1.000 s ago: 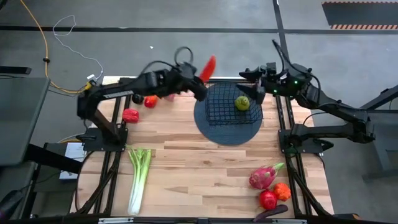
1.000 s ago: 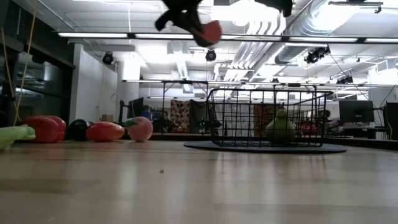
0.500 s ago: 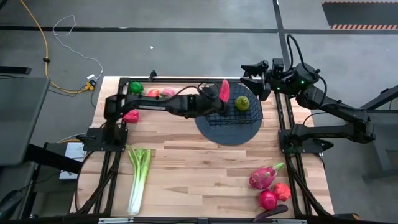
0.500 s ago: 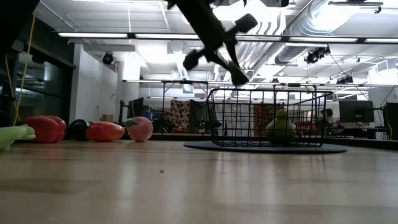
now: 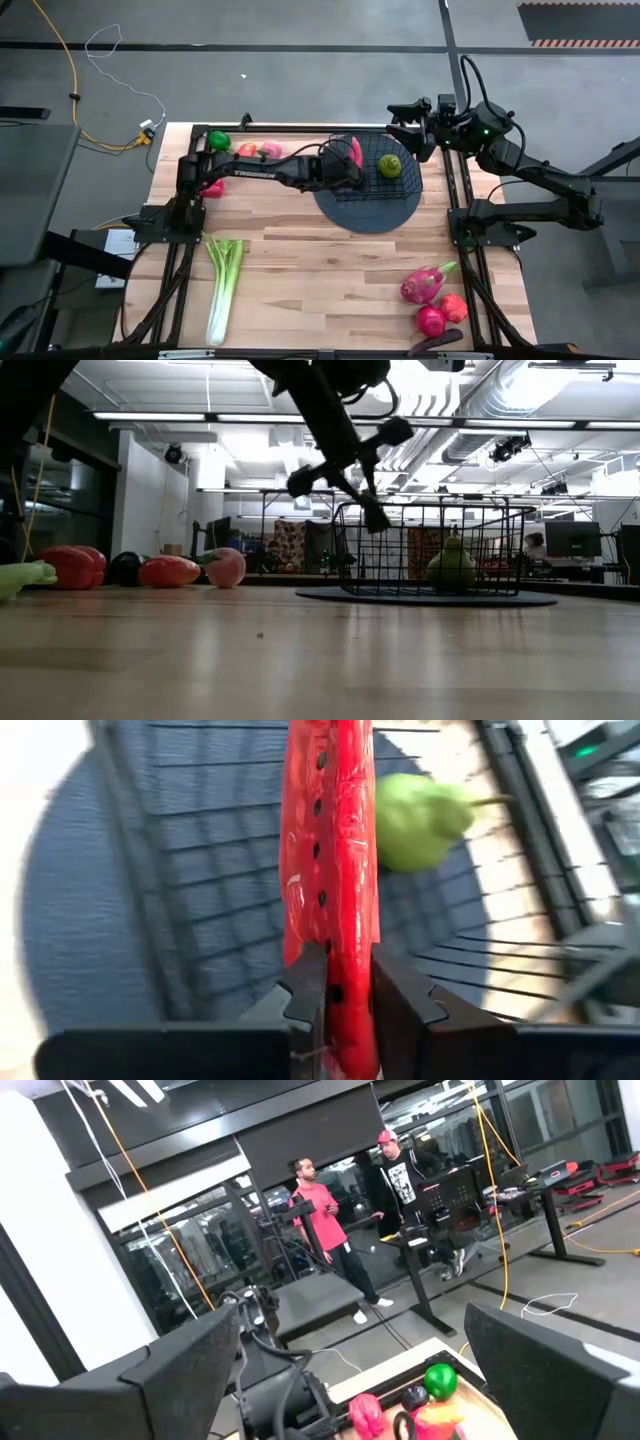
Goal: Build produce basket
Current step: Put the watermelon into the black wire basket, then put the dragon fruit into the black wire basket
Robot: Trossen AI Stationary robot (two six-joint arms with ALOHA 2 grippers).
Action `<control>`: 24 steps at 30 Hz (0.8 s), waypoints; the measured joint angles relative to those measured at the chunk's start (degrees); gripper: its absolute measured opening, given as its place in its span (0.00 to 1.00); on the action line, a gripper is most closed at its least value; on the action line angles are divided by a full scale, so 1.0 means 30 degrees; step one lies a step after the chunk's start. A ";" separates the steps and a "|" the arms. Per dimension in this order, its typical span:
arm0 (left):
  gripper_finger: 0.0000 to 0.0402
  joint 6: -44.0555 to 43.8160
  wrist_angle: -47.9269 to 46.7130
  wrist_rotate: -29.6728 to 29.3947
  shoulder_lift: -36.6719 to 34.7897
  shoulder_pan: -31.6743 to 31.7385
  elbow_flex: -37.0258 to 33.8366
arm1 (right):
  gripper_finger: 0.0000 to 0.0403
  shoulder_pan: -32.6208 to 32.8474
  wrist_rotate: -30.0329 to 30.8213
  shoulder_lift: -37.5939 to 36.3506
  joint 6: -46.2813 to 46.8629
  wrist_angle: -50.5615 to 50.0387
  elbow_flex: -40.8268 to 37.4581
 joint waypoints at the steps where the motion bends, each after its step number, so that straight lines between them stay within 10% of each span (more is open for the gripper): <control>1: 0.11 -0.0002 -0.0332 -0.0052 0.0000 0.0058 0.0000 | 0.94 -0.0004 0.0000 0.0000 -0.0006 0.0000 0.0000; 24: 0.37 0.1863 -0.0551 0.0244 -0.0008 0.1009 -0.0007 | 0.94 -0.0004 0.0007 0.0000 -0.0008 -0.0007 0.0000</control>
